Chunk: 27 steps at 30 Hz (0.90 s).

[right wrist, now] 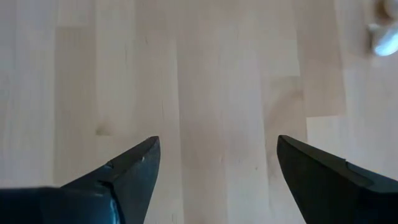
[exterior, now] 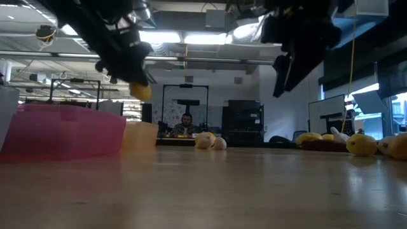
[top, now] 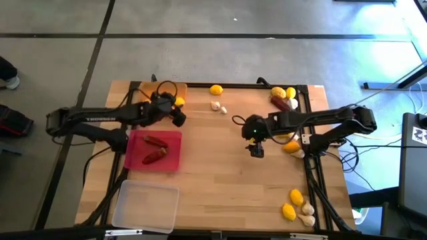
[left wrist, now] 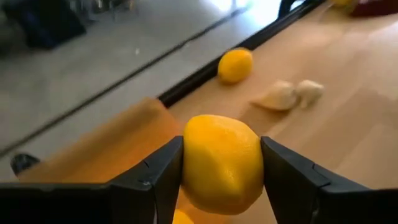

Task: Sort produce into baskets
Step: Put the lemon into the yellow bin

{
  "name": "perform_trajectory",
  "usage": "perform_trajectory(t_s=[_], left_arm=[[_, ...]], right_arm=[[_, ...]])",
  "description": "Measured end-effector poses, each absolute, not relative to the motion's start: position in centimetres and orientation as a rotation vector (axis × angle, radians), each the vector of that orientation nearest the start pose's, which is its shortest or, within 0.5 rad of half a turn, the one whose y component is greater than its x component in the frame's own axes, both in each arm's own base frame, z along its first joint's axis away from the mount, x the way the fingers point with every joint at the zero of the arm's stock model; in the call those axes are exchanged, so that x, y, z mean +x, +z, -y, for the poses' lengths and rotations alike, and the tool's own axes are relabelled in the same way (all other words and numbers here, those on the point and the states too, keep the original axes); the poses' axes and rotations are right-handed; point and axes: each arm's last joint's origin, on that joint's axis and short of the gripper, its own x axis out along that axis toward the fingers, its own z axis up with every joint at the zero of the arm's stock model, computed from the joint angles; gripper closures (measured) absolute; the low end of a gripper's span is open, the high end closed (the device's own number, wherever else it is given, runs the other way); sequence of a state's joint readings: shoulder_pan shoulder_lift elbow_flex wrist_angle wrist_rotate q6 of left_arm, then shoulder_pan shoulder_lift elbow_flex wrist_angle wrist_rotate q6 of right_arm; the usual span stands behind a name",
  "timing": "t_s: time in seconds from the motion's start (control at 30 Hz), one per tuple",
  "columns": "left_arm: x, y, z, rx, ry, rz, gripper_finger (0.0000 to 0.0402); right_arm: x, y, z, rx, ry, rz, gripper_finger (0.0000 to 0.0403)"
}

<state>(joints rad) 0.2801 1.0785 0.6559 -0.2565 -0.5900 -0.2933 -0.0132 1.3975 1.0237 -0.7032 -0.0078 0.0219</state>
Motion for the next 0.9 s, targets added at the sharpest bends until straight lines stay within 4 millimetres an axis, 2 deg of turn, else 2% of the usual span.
perform_trajectory(t_s=[0.23, 0.4, 0.7, 0.9], left_arm=[[19.9, 21.5, -10.1, -0.263, 0.998, -0.653, 0.0212], [20.2, 19.9, -11.4, -0.341, 0.958, -0.727, 0.0212], [20.5, 17.2, -12.7, -0.354, 0.991, -0.863, 0.0208], [20.7, 16.4, -12.9, -0.358, 0.98, -0.9, 0.018]], right_arm=[[26.8, 23.0, 0.3, 0.031, -0.017, -1.077, 0.0086], [26.8, 22.8, 0.3, 0.032, -0.019, -1.069, 0.0086], [26.8, 22.8, 0.3, 0.033, -0.02, -1.069, 0.0086], [26.8, 22.8, 0.4, 0.025, -0.033, -1.064, 0.0086]])
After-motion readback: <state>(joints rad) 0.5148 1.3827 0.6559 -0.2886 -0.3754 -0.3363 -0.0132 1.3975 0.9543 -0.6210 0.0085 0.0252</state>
